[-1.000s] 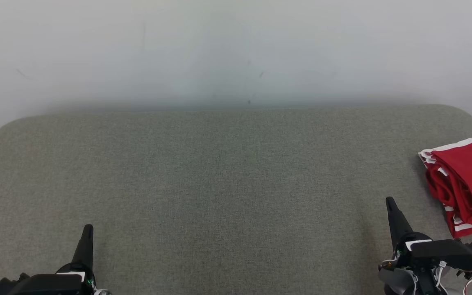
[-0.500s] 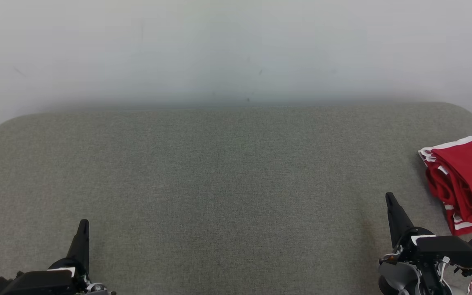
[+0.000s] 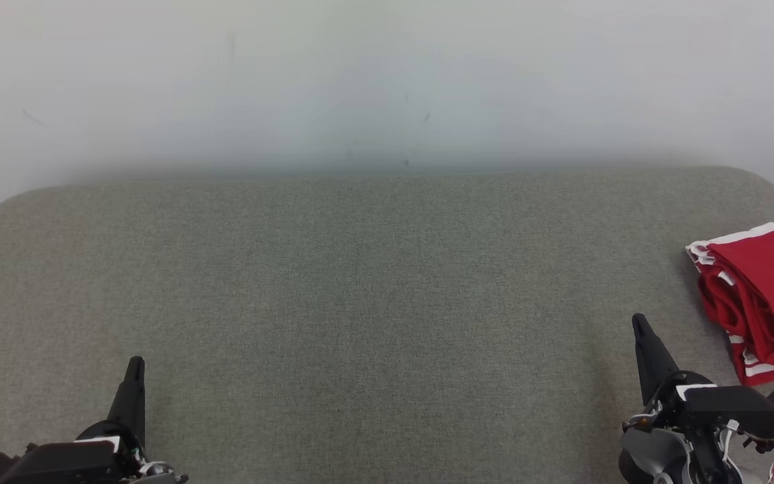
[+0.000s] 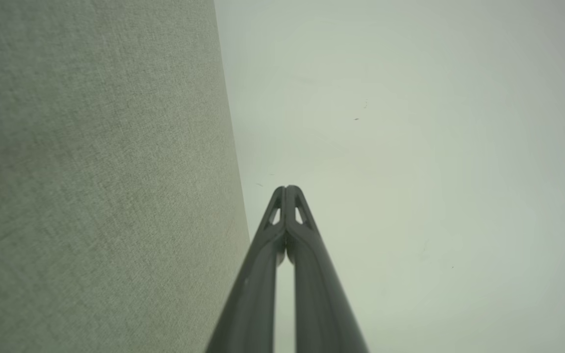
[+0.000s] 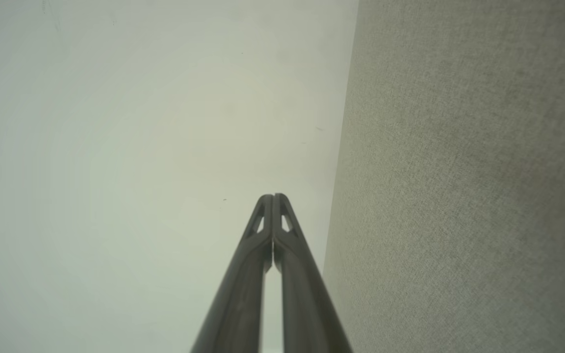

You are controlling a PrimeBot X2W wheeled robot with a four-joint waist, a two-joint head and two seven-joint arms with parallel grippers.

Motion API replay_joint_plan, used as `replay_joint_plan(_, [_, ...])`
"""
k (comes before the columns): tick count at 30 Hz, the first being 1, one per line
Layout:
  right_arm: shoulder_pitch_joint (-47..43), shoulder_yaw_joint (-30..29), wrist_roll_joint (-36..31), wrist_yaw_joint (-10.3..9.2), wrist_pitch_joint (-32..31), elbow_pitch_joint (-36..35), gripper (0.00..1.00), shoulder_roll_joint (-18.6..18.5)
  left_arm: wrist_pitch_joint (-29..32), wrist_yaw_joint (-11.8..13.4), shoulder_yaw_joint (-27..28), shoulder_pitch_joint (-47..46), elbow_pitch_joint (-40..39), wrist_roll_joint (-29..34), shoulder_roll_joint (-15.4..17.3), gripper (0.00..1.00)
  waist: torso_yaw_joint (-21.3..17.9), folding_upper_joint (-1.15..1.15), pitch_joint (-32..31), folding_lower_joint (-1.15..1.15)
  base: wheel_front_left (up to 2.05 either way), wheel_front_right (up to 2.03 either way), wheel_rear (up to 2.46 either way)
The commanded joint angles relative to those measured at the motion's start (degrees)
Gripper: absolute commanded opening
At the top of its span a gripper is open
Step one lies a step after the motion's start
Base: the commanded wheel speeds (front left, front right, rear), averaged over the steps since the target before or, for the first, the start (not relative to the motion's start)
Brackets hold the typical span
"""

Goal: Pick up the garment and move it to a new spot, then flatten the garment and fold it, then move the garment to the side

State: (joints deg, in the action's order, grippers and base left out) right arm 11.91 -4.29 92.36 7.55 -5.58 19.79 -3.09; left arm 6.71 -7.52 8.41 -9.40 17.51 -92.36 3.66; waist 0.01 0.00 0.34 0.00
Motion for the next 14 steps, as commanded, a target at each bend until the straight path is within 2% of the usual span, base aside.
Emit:
replay_joint_plan(1, [0.4,-0.1,0.0,-0.12,-0.2,0.1,0.00,0.1,0.2,0.0,0.2,-0.4,0.1,-0.1,-0.1,0.00,0.0,0.00,0.0,0.00,0.00,0.00,0.00])
replay_joint_plan(14, [0.4,-0.1,-0.1,-0.12,-0.2,0.1,0.00,0.2,0.3,0.0,0.4,-0.4,0.1,0.1,-0.2,0.00,0.0,0.00,0.0,0.00,0.00,0.00,0.00])
